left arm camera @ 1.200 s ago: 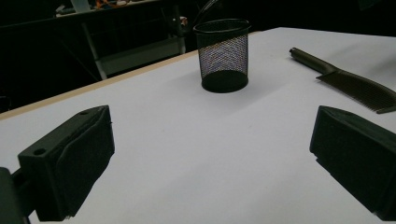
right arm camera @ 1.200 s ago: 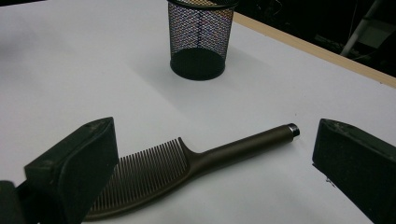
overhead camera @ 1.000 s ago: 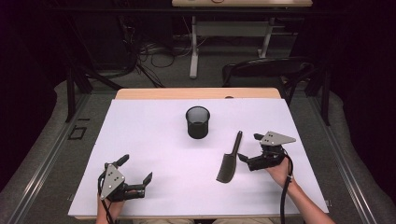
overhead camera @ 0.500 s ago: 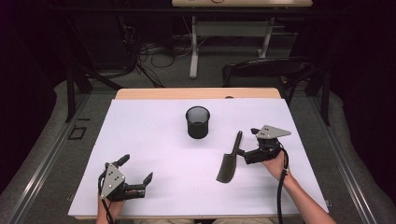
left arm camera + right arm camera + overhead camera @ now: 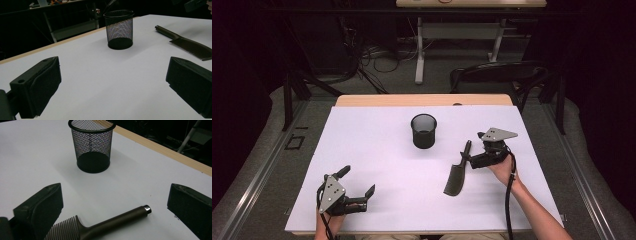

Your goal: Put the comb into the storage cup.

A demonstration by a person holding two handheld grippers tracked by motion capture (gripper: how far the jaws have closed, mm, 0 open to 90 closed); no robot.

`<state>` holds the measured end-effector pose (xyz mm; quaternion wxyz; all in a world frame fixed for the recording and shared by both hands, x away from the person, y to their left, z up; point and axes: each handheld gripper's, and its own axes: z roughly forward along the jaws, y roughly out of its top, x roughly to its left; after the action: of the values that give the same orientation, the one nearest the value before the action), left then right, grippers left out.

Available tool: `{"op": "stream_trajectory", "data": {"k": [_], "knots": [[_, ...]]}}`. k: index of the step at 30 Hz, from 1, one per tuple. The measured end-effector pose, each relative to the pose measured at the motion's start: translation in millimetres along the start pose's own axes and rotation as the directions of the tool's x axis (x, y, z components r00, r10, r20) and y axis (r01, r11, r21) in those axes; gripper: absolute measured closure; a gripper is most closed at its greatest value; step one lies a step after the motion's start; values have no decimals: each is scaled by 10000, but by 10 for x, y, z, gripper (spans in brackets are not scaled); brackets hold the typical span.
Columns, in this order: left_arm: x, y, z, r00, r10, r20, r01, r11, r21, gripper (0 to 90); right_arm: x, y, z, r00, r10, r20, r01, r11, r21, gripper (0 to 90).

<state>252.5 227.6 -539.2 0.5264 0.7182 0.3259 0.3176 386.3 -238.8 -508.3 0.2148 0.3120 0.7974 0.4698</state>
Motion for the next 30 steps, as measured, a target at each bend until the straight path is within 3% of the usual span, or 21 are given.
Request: {"op": "stream_trajectory", "data": {"k": [8,20,23,24,28,29,30], "knots": [[-5,1,6,10000,15,20,-15,10000,21,0,-46,31,60,10000,16,42,-16,10000,55,15],[0,1,4,10000,19,24,-19,10000,21,0,-102,41,146,9993,-154,332,142,9992,368,242],[2,1,6,10000,-3,19,3,10000,24,0,-140,59,176,9988,-115,472,93,9989,459,358],[2,2,6,10000,9,18,-9,10000,39,0,-140,59,176,9988,-115,472,93,9989,459,358],[3,2,8,10000,15,27,-15,10000,48,0,-184,76,231,9984,-53,562,2,9959,903,649],[5,2,8,10000,32,31,-32,10000,56,0,-184,76,231,9984,-53,562,2,9959,903,649],[4,2,9,10000,24,41,-24,10000,58,0,-206,80,245,9988,25,487,-76,9944,1053,740]]}}
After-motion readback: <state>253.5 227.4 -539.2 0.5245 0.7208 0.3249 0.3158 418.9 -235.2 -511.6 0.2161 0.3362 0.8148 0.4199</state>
